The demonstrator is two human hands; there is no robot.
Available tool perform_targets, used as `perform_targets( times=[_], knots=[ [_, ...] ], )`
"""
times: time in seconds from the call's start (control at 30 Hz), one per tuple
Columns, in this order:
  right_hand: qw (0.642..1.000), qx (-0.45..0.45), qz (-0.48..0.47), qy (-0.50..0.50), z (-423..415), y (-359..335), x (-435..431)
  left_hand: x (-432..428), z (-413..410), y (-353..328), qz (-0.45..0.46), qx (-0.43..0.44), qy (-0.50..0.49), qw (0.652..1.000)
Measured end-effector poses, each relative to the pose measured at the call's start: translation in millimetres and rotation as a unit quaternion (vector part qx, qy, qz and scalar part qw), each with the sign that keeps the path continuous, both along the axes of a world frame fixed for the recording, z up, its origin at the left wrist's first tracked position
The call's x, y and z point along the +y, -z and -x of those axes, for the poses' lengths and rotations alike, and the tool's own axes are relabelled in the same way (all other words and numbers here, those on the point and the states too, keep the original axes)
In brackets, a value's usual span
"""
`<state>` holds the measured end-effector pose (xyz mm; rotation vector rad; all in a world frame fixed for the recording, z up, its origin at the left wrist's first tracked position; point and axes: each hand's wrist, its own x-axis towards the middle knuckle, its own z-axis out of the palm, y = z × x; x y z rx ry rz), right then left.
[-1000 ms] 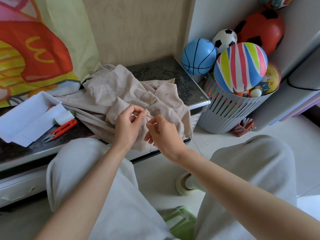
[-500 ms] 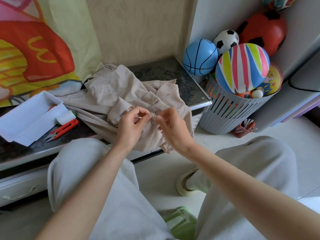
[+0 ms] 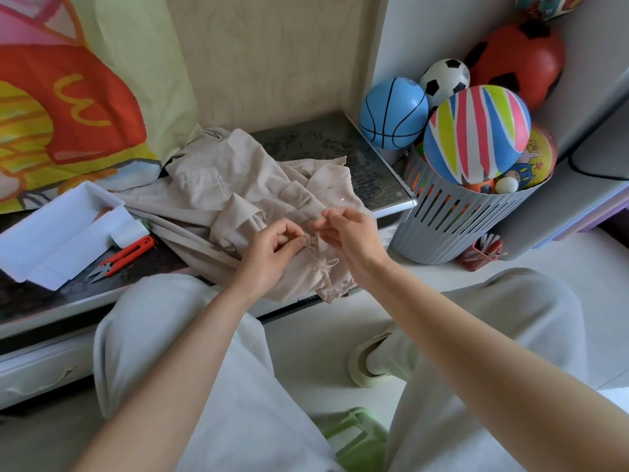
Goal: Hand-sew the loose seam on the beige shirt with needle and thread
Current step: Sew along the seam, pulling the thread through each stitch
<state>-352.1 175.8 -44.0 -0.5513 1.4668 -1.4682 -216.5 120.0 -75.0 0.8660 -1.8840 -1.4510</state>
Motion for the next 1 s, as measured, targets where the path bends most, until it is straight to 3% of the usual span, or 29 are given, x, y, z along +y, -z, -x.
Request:
perform_targets(
  times=[0.17, 0.33, 0.5, 0.83, 1.0],
  knots=[
    [0.993, -0.076, 0.029, 0.087, 16.8, 2.8, 4.5, 3.0, 0.8, -3.4, -0.044, 0.022, -0.006, 0.999],
    [0.994, 0.076, -0.025, 0.079, 31.1, 22.3, 14.0, 5.2, 4.9, -7.1, -0.093, 0.044, -0.024, 0.994],
    [0.973, 0.207, -0.086, 0.054, 41.5, 52.1, 28.2, 1.8, 2.8, -7.6, -0.141, 0.073, -0.062, 0.985],
    [0.951, 0.278, -0.120, 0.059, 45.2, 73.5, 42.2, 3.4, 4.5, -8.6, -0.146, 0.080, -0.068, 0.984],
    [0.957, 0.285, -0.046, 0.024, 30.6, 55.8, 34.9, 3.4, 4.3, -7.8, -0.134, 0.055, -0.052, 0.988]
  ],
)
